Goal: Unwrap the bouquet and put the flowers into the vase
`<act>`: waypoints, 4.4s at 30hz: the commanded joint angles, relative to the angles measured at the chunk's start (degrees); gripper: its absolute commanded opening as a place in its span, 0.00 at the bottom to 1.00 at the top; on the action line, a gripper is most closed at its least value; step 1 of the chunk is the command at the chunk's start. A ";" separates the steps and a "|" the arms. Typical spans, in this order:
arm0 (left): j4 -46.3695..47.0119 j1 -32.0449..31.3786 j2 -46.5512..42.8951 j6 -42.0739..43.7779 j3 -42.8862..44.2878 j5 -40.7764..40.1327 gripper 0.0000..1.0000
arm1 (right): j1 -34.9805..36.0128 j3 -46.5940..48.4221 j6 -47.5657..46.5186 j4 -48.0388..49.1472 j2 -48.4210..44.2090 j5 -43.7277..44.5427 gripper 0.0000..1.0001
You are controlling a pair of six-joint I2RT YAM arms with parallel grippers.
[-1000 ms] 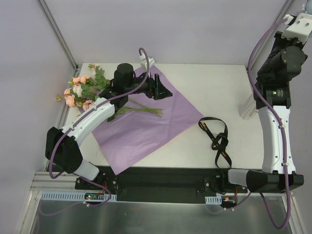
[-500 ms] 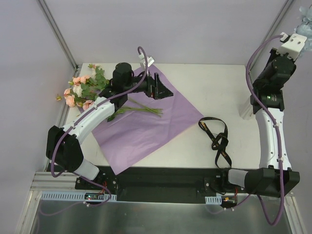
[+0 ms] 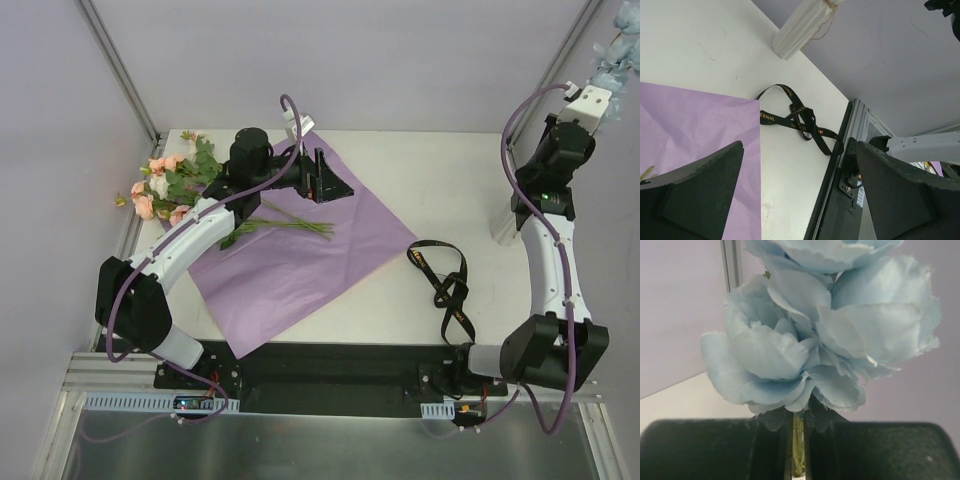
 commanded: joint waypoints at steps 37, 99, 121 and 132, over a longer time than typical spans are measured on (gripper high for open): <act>4.49 2.34 1.37 -1.84 -0.35 2.66 0.92 | -4.12 0.86 8.24 -9.22 2.81 -1.61 0.63; -2.98 31.88 31.16 -19.77 3.08 -14.03 0.63 | 38.24 -12.05 19.94 -50.55 -31.38 -2.84 0.77; -6.93 31.26 28.43 -22.32 4.74 -18.68 0.51 | 38.15 -14.35 16.86 -48.08 -32.79 -3.98 0.79; -8.61 29.77 34.06 -27.67 7.12 -24.14 0.47 | 38.15 -13.73 11.58 -47.38 -36.40 -2.14 0.81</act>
